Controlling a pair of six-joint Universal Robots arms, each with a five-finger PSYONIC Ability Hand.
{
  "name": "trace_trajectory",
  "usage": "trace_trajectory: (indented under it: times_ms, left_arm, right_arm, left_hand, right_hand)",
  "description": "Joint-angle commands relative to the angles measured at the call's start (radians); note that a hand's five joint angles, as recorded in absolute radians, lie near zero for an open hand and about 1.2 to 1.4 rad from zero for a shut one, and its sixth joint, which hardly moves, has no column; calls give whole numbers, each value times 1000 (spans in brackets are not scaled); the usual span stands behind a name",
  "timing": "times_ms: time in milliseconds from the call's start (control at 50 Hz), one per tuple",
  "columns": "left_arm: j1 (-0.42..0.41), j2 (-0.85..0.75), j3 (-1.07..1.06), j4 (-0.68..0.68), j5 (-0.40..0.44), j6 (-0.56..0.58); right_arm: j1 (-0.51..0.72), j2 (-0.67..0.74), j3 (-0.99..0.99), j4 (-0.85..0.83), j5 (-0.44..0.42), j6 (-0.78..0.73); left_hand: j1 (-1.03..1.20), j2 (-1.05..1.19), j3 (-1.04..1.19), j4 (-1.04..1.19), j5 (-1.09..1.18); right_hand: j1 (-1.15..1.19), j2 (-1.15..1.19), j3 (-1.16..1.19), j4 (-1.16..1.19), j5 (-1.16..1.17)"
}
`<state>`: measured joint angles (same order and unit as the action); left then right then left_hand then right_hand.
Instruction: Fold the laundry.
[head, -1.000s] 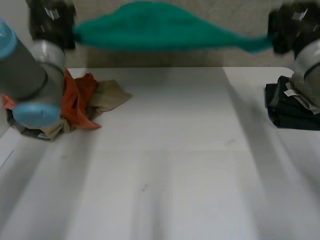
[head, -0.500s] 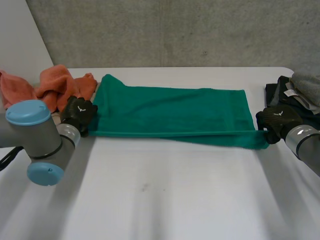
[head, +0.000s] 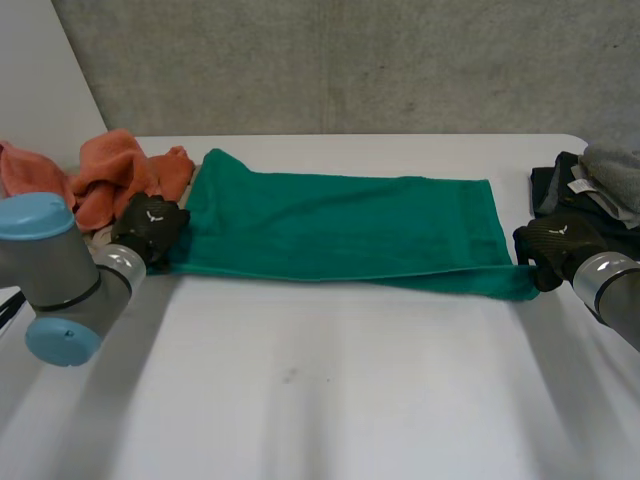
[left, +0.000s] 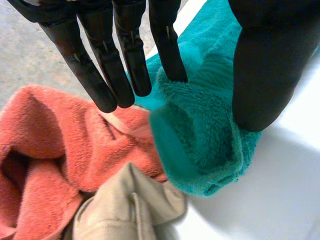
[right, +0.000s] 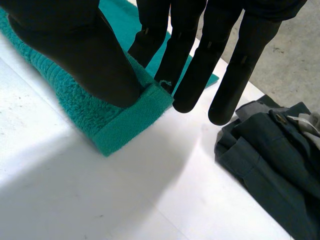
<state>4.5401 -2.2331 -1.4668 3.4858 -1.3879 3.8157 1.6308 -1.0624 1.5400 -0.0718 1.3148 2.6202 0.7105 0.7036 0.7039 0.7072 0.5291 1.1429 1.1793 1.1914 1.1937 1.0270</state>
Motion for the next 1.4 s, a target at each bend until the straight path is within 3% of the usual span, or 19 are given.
trace_trajectory:
  times_ms: [20,80,140,300,380,460,520,580,660,740,840,920,1140,1400]
  left_arm:
    - [-4,-19,32,-86,23,8]
    - [-7,-43,63,-106,23,16]
    - [-19,-66,101,-131,17,34]
    - [-21,25,82,-303,-52,81]
    - [-10,133,-12,-419,-69,117]
    - [14,249,-136,-559,-82,186]
    - [28,352,-260,-712,-114,263]
    - [31,401,-314,-784,-122,294]
    - [11,440,-297,-789,-100,297]
    - [-47,425,-204,-732,-97,219]
    - [-104,340,-49,-654,-106,87]
    - [-127,258,81,-605,-128,52]
    - [-167,8,443,-473,-233,45]
    - [-181,-250,740,-541,-364,87]
  right_arm:
    - [3,1,0,0,0,-2]
    - [4,1,0,0,0,0]
    - [4,1,0,1,1,0]
    - [0,-27,-9,84,-5,-22]
    - [-17,-71,-23,262,-34,-136]
    - [-78,-117,-24,530,-48,-365]
    - [-138,-172,3,816,-37,-642]
    - [-163,-194,15,899,-35,-756]
    - [-135,-206,15,831,-32,-723]
    - [-97,-194,2,758,-26,-660]
    - [-49,-147,-64,640,-19,-574]
    - [-19,-102,-130,503,-16,-452]
    - [41,56,-302,181,38,-270]
    - [101,311,-512,6,70,-284]
  left_hand:
    - [190,197,196,193,197]
    - [307,314,314,310,314]
    - [685,692,692,688,692]
    - [686,693,692,689,693]
    - [686,693,692,689,693]
    - [686,693,692,689,693]
    - [686,693,692,689,693]
    - [686,693,692,689,693]
    - [686,693,692,689,693]
    - [686,693,692,689,693]
    - [686,693,692,689,693]
    - [686,693,692,689,693]
    - [686,693,692,689,693]
    - [686,693,692,689,693]
  right_hand:
    - [253,217,205,203,195]
    - [253,217,205,203,195]
    - [253,217,205,203,195]
    - [253,217,205,203,195]
    - [253,217,205,203,195]
    - [253,217,205,203,195]
    - [253,217,205,203,195]
    - [253,217,205,203,195]
    - [253,217,205,203,195]
    - [253,217,205,203,195]
    - [253,217,205,203,195]
    - [253,217,205,203,195]
    - [253,217,205,203,195]
    - [253,217,205,203,195]
